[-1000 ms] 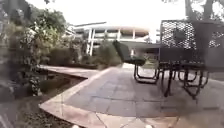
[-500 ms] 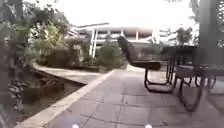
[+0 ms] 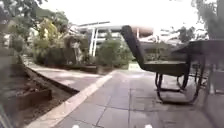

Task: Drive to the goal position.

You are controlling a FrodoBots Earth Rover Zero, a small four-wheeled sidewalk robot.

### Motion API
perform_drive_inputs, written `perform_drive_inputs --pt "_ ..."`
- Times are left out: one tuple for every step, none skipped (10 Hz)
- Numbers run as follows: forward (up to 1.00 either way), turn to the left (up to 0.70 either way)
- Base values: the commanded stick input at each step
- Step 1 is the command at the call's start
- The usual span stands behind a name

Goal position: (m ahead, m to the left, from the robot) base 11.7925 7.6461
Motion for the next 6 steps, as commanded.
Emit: perform_drive_inputs --pt "1.0 0.4" --pt "1.0 0.23" --pt "1.0 0.01" --pt "1.0 0.0" --pt "1.0 0.0" --pt "1.0 0.0"
